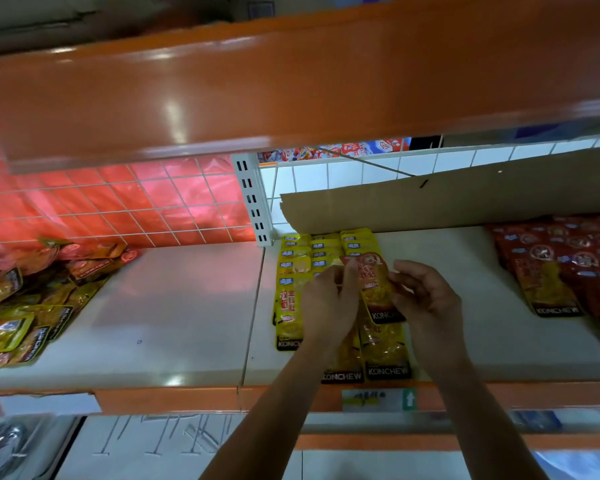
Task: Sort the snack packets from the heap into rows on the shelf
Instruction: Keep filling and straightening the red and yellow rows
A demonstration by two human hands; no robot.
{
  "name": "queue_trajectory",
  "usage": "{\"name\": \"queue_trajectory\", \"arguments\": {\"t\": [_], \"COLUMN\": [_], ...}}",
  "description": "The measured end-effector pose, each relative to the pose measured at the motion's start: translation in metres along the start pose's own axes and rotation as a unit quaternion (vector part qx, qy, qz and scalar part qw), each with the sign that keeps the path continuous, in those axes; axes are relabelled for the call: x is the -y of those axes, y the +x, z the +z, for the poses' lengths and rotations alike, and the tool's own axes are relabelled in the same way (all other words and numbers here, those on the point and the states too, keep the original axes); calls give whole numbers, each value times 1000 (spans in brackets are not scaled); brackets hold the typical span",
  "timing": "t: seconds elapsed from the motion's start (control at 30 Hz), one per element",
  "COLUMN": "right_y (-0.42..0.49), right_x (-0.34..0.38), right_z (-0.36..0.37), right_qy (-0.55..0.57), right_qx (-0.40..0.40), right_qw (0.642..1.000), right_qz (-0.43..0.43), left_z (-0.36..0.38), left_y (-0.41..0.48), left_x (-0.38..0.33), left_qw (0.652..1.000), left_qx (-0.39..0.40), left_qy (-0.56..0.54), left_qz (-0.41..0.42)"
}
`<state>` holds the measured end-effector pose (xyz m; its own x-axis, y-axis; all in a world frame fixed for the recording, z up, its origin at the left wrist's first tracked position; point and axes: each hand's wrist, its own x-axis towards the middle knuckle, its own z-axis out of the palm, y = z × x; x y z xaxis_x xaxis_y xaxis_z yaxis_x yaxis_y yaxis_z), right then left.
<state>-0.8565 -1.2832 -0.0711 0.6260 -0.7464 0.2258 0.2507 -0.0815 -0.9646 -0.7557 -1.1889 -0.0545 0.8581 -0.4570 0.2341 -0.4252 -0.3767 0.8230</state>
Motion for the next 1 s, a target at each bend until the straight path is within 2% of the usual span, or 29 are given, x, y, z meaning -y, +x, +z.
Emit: {"name": "queue_trajectory", "arguments": {"t": [0.13,0.3,0.43,0.57,0.73,1.0], "right_y": [9,23,30,37,44,47], "right_x": [6,13,19,20,23,21], "right_z": [-36,-95,-147,-197,-239,-260], "right_qy": [-61,-168,-258,-339,-336,-356], "right_qx": [3,-29,-59,-96,-115,-81], "right_qw": [998,985,964,936,934,930], "right_qz": [-16,1,-16,-5,34,47], "left_z": [38,97,143,185,222,240], "left_y": [-3,-13,-20,-33,-43,-43], "left_x": [-22,-51,-74,-93,-106,-117], "left_qw": [982,973,963,965,971,983], "left_qx": [76,90,148,164,153,145], "left_qy": [-147,-188,-183,-148,-108,-27], "left_qz": [-92,-102,-132,-140,-146,-107]}}
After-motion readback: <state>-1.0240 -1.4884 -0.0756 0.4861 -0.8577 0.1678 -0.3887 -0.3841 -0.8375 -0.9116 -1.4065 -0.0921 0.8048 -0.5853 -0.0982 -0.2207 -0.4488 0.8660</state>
